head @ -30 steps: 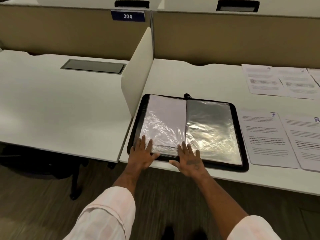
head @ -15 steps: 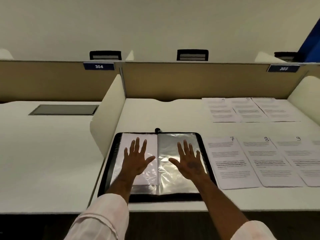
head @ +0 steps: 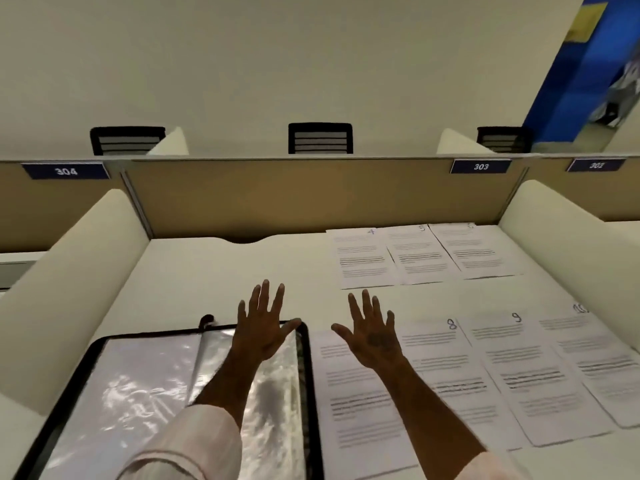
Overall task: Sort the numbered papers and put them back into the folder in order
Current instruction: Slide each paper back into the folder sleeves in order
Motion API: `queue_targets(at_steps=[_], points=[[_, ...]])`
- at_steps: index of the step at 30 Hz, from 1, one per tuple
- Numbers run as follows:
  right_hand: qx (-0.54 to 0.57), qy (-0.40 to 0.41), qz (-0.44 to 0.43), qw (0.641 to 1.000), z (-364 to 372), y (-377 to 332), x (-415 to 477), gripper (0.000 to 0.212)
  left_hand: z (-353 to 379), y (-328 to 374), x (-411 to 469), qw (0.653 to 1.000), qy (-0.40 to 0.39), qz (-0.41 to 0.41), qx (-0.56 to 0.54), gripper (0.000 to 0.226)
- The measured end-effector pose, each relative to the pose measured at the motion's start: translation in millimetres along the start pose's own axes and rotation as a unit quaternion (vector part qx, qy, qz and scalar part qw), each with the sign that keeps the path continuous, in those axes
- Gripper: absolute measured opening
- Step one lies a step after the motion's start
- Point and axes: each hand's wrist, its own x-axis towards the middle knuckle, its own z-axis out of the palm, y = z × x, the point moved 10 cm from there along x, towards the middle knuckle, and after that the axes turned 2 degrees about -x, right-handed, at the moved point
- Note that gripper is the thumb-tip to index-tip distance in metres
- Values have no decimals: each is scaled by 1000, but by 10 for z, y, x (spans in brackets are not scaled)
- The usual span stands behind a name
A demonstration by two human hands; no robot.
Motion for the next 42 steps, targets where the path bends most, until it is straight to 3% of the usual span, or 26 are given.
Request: queue_targets(at_steps=[4,8,13,24,28,32,35,39,42], points=[[-5,-23,-46,999,-59,540,462,101,172,504,479,1000,-8,-9,-5,109],[16,-27,-5,1000,-82,1003,840,91,348,833,849,1000,-23,-9,2,109],[36,-15,-17,999,20,1314,1312,115,513,1114,1345,999,-43,-3,22,109],[60,-57,-19,996,434,1526,2304,119,1007,1373,2373,997,-80,19,12,114],[44,-35,-34,998,620,1488,2590,113,1324,1381,2673,994,-101,26,-4,117],[32,-56,-37,997,823,1434,2818,123,1617,1350,2901,993,-116,31,-8,112],[27,-67,-47,996,924,1357,2909,118,1787,1299,3001,991,-133,30,-6,110],[34,-56,-53,996,1007,1212,2880,94,1892,1179,2983,988,-157,8,-2,87],[41,-60,-54,996,1046,1085,2787,86,1885,1055,2876,990,-141,5,5,97]])
